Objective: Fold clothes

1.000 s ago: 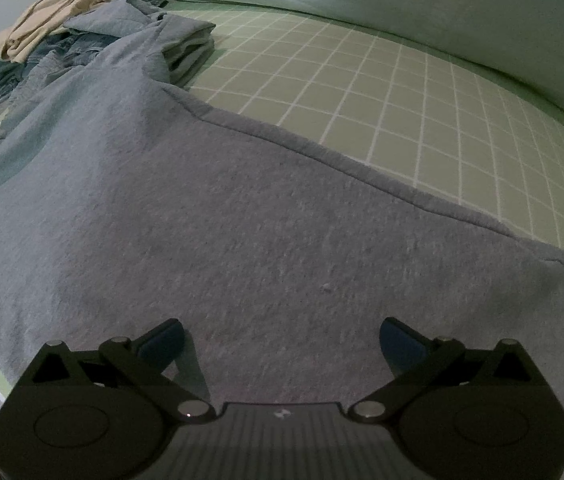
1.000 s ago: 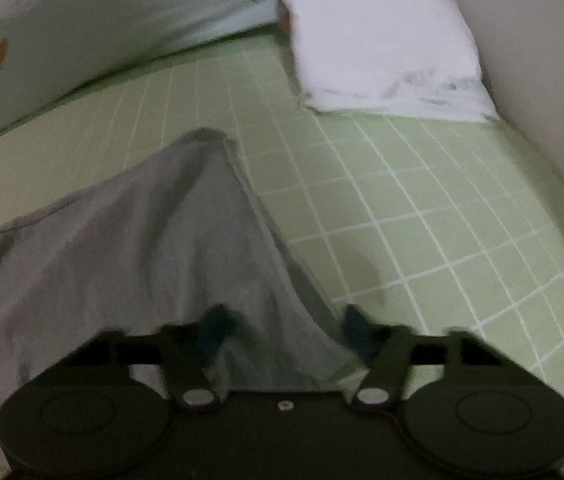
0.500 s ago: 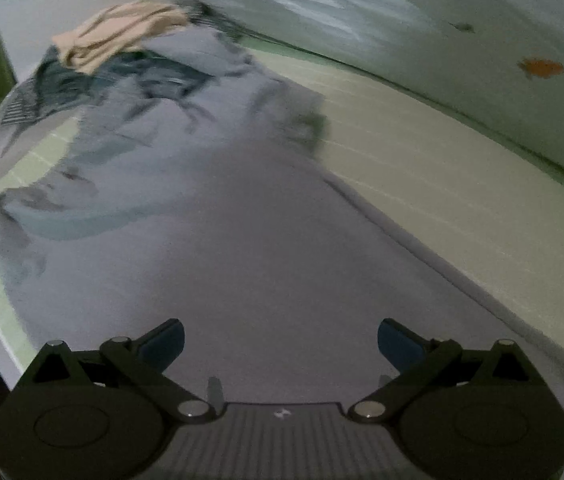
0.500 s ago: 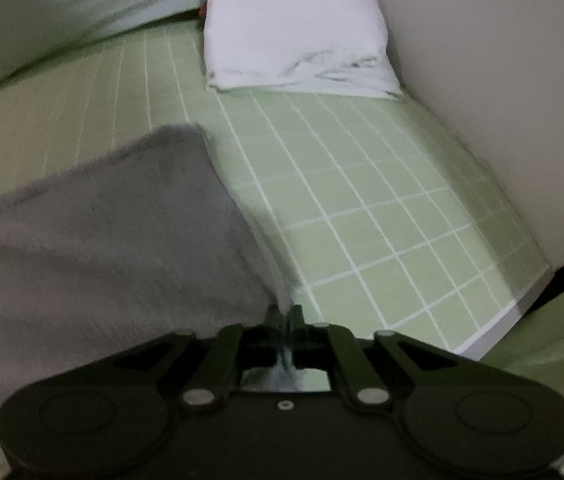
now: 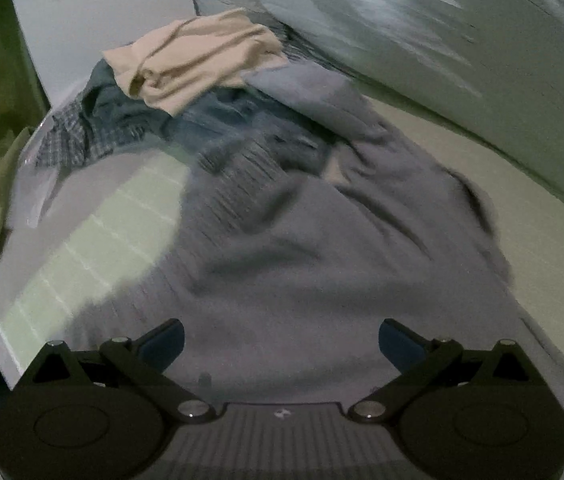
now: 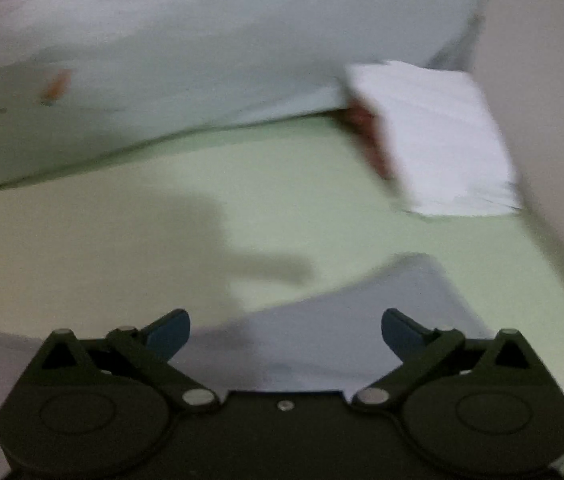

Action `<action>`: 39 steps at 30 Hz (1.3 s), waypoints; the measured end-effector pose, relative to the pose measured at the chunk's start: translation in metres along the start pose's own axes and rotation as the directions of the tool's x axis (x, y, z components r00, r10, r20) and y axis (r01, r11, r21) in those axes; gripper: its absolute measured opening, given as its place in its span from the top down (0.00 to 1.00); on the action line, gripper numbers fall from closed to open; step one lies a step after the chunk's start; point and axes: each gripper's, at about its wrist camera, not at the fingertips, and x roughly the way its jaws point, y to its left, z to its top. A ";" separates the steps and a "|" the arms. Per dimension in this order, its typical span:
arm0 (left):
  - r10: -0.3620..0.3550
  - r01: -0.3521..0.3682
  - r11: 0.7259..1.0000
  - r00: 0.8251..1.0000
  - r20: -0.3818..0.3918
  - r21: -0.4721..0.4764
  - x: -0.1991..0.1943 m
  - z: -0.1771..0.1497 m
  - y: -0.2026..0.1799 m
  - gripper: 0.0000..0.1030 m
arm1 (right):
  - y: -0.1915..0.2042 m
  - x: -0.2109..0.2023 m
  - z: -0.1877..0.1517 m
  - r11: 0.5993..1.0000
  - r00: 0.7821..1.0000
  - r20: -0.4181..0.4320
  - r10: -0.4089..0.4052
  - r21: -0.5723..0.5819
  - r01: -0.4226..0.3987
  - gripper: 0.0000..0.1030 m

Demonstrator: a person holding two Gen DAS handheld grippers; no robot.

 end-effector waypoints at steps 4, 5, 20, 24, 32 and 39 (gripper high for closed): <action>0.003 -0.003 1.000 1.000 0.019 0.004 0.027 0.039 0.032 0.01 | 0.088 0.002 0.018 0.995 0.995 0.027 0.095 -0.037 -0.094 0.00; 0.006 -0.006 1.000 1.000 0.025 0.011 0.034 0.049 0.038 0.01 | 0.110 0.002 0.023 0.992 0.992 0.033 0.118 -0.046 -0.117 0.00; -0.001 -0.004 0.999 0.993 -0.118 -0.043 0.143 0.106 0.079 0.00 | 0.416 0.086 0.096 0.826 0.896 -0.135 0.424 -0.347 -0.444 0.24; -0.026 0.021 0.999 0.991 -0.130 -0.046 0.150 0.106 0.084 0.00 | 0.460 0.114 0.092 0.736 0.844 -0.229 0.484 -0.415 -0.535 0.38; -0.047 0.041 0.998 0.990 -0.136 -0.043 0.149 0.107 0.087 0.00 | 0.489 0.131 0.073 0.668 0.820 -0.277 0.501 -0.479 -0.570 0.89; -0.066 0.059 0.996 0.989 -0.129 -0.061 0.150 0.106 0.092 0.00 | 0.415 0.123 0.073 0.838 0.944 -0.150 0.296 -0.433 -0.331 1.00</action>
